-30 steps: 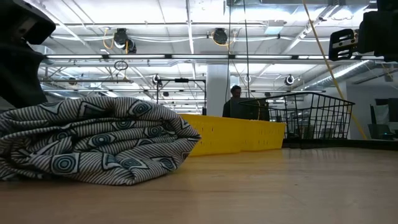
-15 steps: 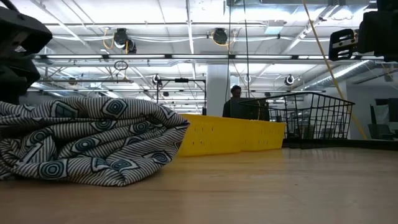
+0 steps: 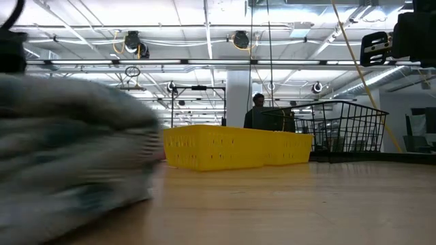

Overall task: Pick & place medical supplies in basket/bin
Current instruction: Put the hospital gown into the black wire basket

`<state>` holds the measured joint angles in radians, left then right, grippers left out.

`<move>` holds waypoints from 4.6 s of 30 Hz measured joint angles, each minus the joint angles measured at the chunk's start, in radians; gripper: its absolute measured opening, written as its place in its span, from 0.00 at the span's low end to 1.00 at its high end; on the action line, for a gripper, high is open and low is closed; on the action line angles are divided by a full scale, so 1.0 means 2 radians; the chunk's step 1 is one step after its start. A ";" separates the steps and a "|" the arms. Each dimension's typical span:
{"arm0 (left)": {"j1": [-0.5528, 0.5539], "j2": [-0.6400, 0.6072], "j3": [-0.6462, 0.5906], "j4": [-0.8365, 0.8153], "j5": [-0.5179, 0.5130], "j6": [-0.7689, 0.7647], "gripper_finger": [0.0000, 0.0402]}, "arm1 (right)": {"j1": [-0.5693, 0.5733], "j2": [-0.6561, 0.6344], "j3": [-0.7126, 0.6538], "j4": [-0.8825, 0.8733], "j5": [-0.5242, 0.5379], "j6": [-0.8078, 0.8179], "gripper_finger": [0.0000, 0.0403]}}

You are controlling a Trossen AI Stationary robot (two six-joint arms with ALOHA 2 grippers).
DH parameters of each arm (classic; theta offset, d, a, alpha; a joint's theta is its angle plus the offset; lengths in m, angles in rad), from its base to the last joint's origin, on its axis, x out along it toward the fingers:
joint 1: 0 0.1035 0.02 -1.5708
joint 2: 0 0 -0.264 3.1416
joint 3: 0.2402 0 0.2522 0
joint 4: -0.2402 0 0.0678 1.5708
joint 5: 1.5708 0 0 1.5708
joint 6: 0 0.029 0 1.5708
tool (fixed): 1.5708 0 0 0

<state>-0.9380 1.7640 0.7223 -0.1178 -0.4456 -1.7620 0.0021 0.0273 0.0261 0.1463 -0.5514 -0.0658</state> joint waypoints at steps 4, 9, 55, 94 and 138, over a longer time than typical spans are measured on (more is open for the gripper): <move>-0.017 -0.009 0.000 -0.006 0.018 -0.012 0.05 | 0.000 0.000 0.000 0.000 0.000 0.000 0.00; -0.027 -0.039 -0.002 -0.027 0.003 -0.022 0.03 | 0.000 0.000 0.000 0.000 0.000 0.000 0.00; 0.063 -0.066 0.001 -0.041 0.151 0.002 0.38 | 0.000 0.000 0.000 0.160 0.001 0.196 0.00; 0.162 -0.018 0.414 -0.279 0.216 0.407 0.52 | 0.000 0.000 0.000 0.156 0.000 0.191 0.00; 0.091 0.318 0.665 -0.584 0.202 0.348 0.55 | 0.000 0.000 0.000 0.139 0.002 0.156 0.00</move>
<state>-0.7561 2.4001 2.0525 -1.2859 -0.0411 -1.0668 0.0020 0.0275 0.0257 0.4240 -0.5465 0.2465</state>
